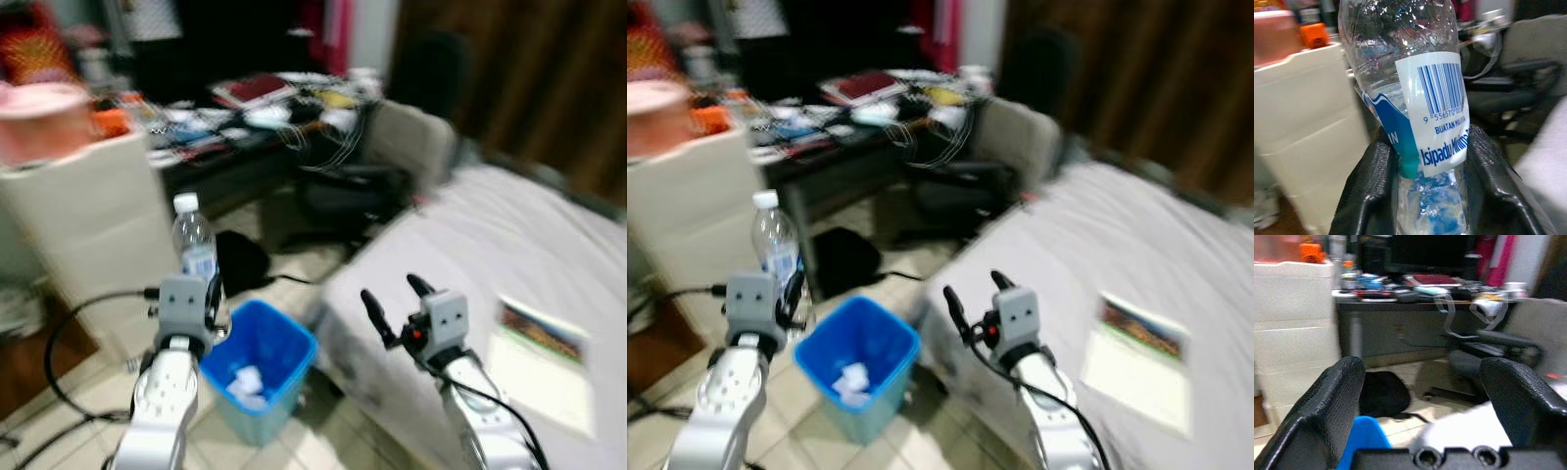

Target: Clean up the room

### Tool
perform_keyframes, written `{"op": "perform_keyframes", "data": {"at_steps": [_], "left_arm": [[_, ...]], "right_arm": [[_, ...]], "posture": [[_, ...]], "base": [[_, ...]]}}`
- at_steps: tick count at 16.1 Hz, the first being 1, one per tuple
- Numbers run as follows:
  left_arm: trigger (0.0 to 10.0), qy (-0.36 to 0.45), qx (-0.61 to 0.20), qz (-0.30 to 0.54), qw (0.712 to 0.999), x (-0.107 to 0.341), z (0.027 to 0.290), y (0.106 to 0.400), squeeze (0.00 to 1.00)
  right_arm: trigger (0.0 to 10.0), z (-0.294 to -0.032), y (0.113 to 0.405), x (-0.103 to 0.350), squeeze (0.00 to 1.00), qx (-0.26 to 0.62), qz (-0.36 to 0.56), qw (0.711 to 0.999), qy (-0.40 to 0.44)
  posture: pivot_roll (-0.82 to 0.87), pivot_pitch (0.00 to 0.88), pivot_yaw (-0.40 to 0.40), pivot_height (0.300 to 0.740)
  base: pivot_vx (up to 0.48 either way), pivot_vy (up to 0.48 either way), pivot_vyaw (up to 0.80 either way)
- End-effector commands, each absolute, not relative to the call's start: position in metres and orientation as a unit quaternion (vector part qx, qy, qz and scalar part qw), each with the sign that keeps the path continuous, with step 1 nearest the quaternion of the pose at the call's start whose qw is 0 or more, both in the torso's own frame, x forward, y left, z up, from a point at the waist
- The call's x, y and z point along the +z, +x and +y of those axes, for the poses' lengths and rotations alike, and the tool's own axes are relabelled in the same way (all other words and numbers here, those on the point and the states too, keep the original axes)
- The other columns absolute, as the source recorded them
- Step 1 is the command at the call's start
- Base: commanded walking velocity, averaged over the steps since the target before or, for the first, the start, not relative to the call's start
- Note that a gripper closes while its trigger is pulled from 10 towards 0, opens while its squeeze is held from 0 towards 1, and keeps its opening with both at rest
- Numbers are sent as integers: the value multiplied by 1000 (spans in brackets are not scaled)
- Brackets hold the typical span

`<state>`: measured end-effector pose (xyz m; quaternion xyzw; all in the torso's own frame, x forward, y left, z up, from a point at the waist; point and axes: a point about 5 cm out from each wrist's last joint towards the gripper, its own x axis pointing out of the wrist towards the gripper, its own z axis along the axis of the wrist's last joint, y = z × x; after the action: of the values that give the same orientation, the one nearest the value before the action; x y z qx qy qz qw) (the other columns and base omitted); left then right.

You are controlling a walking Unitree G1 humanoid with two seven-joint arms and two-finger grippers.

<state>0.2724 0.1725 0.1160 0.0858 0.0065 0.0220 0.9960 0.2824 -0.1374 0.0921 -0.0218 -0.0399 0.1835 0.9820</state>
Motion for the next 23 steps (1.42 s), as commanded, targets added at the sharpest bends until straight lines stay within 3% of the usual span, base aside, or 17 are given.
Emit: {"op": "perform_keyframes", "data": {"at_steps": [1, 9, 12, 14, 18, 23], "left_arm": [[10000, 91, 10, -1, 996, 121, 169, 281, 0], [10000, 70, -3, 45, 997, 103, 166, 285, 0], [10000, 36, -25, 155, 987, 63, 164, 302, 0], [10000, 44, 7, 234, 971, 34, 176, 314, 0], [10000, 50, 45, 258, 964, 27, 184, 323, 0], [10000, 73, 20, 228, 971, 41, 173, 338, 0]], "right_arm": [[10000, -143, 284, 90, 31, 171, -38, 984, -32], [10000, -137, 285, 81, 31, 180, -24, 983, -34], [10000, -136, 287, 75, 27, 191, -3, 981, -38], [10000, -132, 289, 69, 31, 207, 16, 977, -44], [10000, -132, 287, 67, 27, 212, 21, 976, -47], [10000, -148, 260, 67, 27, 218, 28, 973, -69]], "posture": [[103, 0, -21, 740], [98, 0, -20, 740], [89, 0, -33, 740], [74, 2, -39, 740], [12, 32, -46, 740], [-111, 117, -72, 740]], "base": [[439, 0, 0], [442, 0, 0], [284, 0, 0], [0, 0, 0], [0, 0, 0], [0, 0, 0]]}}
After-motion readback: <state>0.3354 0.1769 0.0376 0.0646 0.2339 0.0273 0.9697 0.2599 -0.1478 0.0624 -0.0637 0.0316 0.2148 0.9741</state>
